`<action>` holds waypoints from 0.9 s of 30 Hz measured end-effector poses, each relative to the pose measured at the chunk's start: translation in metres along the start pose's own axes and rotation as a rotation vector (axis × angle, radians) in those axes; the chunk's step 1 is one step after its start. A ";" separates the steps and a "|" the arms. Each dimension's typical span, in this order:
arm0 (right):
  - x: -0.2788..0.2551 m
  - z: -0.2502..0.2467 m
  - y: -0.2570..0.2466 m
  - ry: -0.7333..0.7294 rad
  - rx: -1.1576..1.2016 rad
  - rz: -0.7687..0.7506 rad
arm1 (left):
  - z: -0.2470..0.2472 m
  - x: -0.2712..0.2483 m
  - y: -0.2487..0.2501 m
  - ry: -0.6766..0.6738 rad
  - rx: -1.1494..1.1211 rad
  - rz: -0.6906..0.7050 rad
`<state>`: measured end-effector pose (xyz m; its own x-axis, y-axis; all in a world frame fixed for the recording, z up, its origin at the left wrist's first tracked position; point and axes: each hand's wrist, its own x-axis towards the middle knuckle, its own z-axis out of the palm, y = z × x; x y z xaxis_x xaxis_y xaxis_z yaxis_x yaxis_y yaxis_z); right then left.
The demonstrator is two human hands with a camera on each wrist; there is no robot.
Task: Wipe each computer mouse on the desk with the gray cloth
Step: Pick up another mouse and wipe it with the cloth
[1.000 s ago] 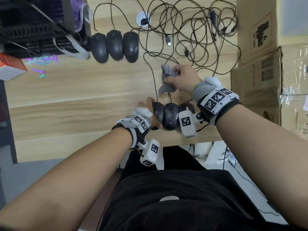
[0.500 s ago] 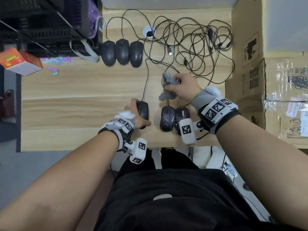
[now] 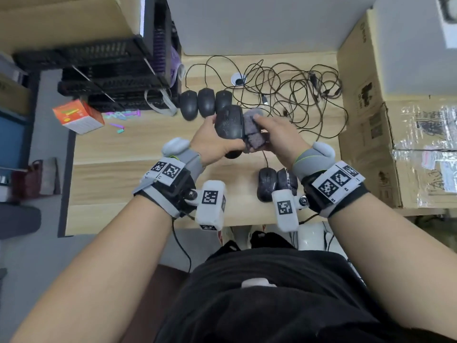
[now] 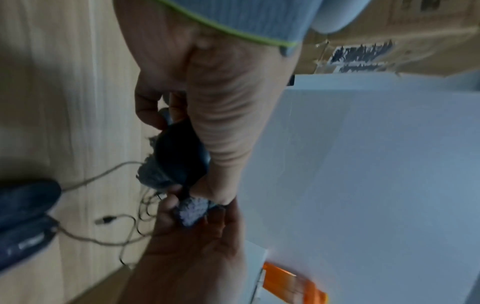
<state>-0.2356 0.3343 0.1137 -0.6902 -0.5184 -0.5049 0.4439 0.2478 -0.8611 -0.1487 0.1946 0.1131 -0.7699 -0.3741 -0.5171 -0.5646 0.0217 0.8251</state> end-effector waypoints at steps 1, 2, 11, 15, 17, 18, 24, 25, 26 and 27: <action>-0.004 0.004 -0.003 0.036 0.040 -0.006 | -0.002 -0.003 0.003 -0.044 -0.057 0.006; -0.006 0.004 -0.006 0.055 0.066 -0.008 | -0.002 -0.007 0.006 -0.075 -0.131 -0.007; -0.016 -0.004 -0.015 -0.054 -0.257 -0.240 | -0.012 -0.037 0.042 -0.227 -0.703 -0.193; -0.016 -0.018 -0.036 -0.001 -0.428 -0.377 | -0.014 -0.044 0.045 -0.158 -0.727 -0.209; -0.015 -0.028 -0.048 0.087 -0.399 -0.407 | -0.008 -0.043 0.046 -0.166 -0.701 -0.222; -0.016 -0.033 -0.053 0.117 -0.385 -0.419 | -0.003 -0.042 0.046 -0.179 -0.690 -0.222; -0.023 -0.028 -0.078 -0.005 -0.429 -0.462 | 0.010 -0.031 0.058 -0.126 -0.647 -0.141; -0.023 -0.025 -0.078 0.006 -0.505 -0.488 | 0.012 -0.029 0.062 -0.097 -0.647 -0.122; -0.024 -0.023 -0.078 0.002 -0.561 -0.517 | 0.012 -0.027 0.065 -0.065 -0.648 -0.104; -0.027 -0.021 -0.080 -0.024 -0.583 -0.528 | 0.012 -0.026 0.068 -0.031 -0.645 -0.090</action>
<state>-0.2648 0.3458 0.1948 -0.7106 -0.7032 -0.0250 -0.3153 0.3500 -0.8821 -0.1703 0.2173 0.1800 -0.7417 -0.3211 -0.5888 -0.3426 -0.5734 0.7442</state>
